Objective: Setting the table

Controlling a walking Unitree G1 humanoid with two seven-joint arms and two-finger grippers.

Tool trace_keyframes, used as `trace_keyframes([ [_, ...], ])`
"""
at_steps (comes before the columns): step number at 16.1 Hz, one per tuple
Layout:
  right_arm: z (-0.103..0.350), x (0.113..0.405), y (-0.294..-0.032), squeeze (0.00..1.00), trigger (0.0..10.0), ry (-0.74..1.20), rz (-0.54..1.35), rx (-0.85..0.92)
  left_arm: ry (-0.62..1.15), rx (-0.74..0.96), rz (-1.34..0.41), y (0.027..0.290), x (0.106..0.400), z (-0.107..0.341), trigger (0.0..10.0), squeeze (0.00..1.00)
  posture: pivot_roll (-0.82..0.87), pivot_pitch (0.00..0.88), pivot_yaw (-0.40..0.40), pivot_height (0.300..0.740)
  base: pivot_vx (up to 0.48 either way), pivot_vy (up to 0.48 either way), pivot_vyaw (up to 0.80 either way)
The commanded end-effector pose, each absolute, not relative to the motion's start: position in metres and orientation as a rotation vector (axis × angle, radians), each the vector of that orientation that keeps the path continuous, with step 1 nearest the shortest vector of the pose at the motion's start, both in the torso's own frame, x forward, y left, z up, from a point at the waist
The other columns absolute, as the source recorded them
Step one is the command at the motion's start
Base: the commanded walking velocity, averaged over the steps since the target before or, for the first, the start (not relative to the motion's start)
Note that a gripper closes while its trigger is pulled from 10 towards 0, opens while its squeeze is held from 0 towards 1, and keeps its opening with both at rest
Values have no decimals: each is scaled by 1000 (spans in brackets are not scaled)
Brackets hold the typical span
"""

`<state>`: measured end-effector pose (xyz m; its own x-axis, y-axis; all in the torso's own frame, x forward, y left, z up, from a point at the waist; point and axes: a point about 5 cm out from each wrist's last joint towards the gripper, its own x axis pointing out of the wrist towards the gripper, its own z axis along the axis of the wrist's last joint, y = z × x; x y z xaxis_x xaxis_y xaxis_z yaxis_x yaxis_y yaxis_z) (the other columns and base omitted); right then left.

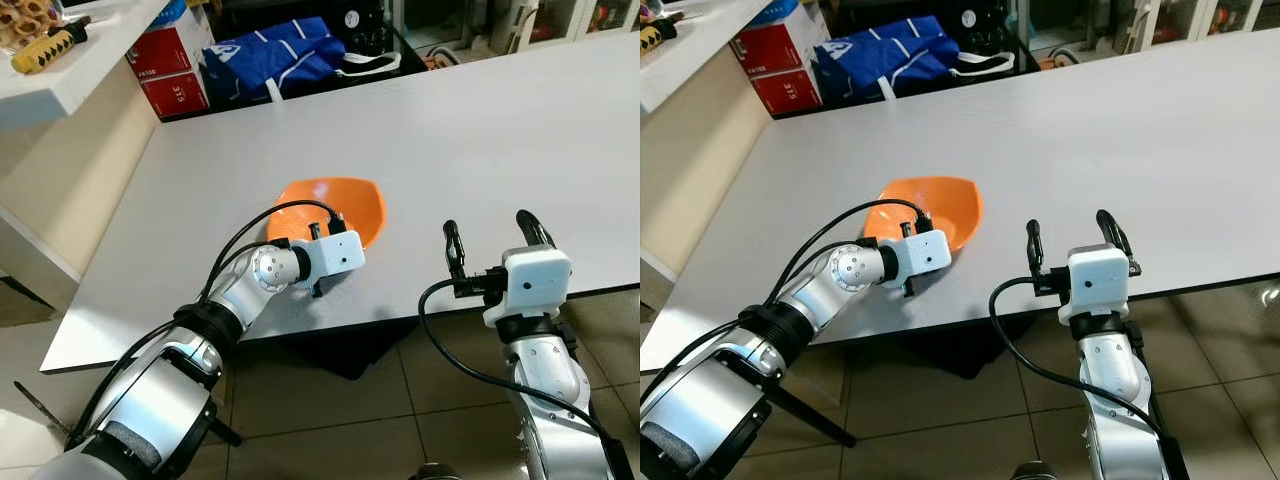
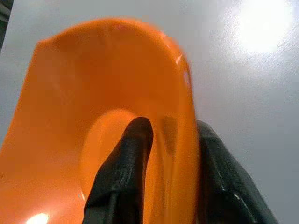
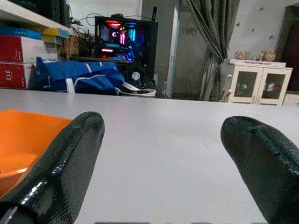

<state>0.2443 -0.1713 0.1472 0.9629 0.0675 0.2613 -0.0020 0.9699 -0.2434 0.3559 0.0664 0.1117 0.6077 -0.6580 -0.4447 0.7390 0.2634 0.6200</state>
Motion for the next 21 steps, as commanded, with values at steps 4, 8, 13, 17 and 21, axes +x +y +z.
trace_keyframes([
  [4,148,242,-166,0,10000,-269,50,-246,28,864,-877,64,368,138,10000,1000,-271,17,213,736,0,0,0],
  [8,145,242,-165,0,10000,-263,55,-249,-130,771,-862,49,371,182,10000,1000,-264,7,206,736,0,0,0],
  [13,141,243,-164,0,10000,-251,65,-249,-207,696,-867,53,359,214,10000,0,-249,0,198,736,0,0,0],
  [17,141,247,-161,0,10000,-252,85,-246,-169,665,-800,66,361,206,10000,0,-235,0,191,736,0,0,0],
  [21,141,246,-161,0,10000,-254,82,-245,-242,379,-583,96,362,243,10000,0,-232,0,192,736,0,0,0],
])
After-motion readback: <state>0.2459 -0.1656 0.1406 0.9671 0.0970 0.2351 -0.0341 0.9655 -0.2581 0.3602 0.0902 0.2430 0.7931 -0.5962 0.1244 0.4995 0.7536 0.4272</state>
